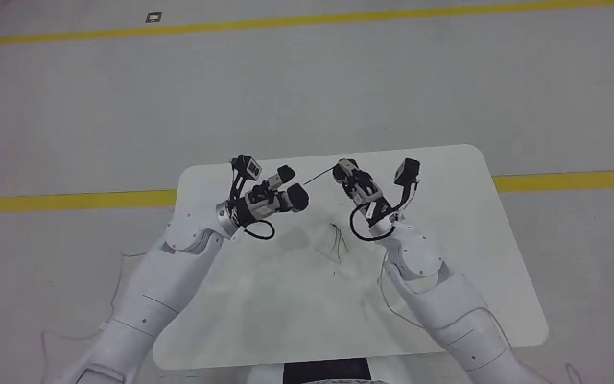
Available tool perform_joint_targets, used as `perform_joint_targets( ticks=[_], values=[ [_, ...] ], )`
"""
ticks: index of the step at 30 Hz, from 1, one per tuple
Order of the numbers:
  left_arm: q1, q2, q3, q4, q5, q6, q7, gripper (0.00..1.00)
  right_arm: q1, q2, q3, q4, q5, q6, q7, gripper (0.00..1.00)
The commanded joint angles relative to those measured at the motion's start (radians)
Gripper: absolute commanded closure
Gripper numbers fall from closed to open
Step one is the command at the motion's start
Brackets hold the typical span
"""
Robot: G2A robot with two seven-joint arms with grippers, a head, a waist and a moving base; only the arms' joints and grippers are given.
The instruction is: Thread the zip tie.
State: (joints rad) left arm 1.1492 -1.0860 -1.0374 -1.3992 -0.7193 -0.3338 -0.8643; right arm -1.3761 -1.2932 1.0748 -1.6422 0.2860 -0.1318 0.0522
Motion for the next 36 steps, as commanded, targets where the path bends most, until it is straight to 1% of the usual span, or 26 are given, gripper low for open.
perform_joint_targets(
  ticks=[1, 6, 8, 9, 17, 18, 20, 26, 31, 34, 36],
  values=[
    [0.002, 0.0, -0.002, -0.002, -0.004, 0.002, -0.004, 0.0, -0.003, -0.002, -0.003, -0.002, 0.004, 0.002, 0.004, 1.0],
    [0.002, -0.003, -0.001, -0.004, -0.014, -0.001, -0.003, 0.0, -0.006, -0.009, -0.022, 0.007, 0.015, 0.012, 0.018, 1.0],
    [-0.001, -0.005, 0.001, -0.006, -0.018, -0.006, -0.016, 0.0, -0.007, -0.012, -0.026, 0.008, 0.025, 0.016, 0.028, 1.0],
    [-0.001, -0.005, 0.001, -0.006, -0.018, -0.006, -0.016, 0.0, -0.005, -0.012, -0.029, 0.005, 0.012, 0.016, 0.042, 1.0],
    [-0.001, -0.005, 0.001, -0.006, -0.018, -0.006, -0.016, 0.0, -0.005, -0.012, -0.027, 0.005, 0.006, 0.013, 0.049, 1.0],
    [0.0, -0.005, 0.002, -0.007, -0.017, -0.005, -0.011, 0.0, -0.006, -0.012, -0.027, 0.004, 0.005, 0.012, 0.048, 1.0],
    [0.006, -0.006, 0.003, -0.023, -0.005, 0.003, 0.014, 0.0, -0.012, -0.013, -0.023, -0.008, 0.002, 0.004, 0.036, 1.0],
    [0.018, -0.005, -0.006, -0.041, 0.005, 0.011, 0.021, 0.0, -0.021, -0.015, -0.001, -0.025, -0.006, -0.002, 0.03, 1.0],
    [0.023, -0.005, -0.01, -0.043, 0.001, 0.015, 0.019, 0.0, -0.027, -0.017, 0.005, -0.031, 0.014, 0.006, 0.051, 1.0],
    [0.023, -0.007, -0.009, -0.043, -0.006, 0.012, 0.022, 0.0, -0.031, -0.019, 0.001, -0.033, 0.026, 0.01, 0.064, 1.0],
    [0.021, -0.009, -0.011, -0.041, -0.009, 0.005, 0.034, 0.0, -0.033, -0.021, -0.004, -0.034, 0.031, 0.01, 0.069, 1.0]
  ],
)
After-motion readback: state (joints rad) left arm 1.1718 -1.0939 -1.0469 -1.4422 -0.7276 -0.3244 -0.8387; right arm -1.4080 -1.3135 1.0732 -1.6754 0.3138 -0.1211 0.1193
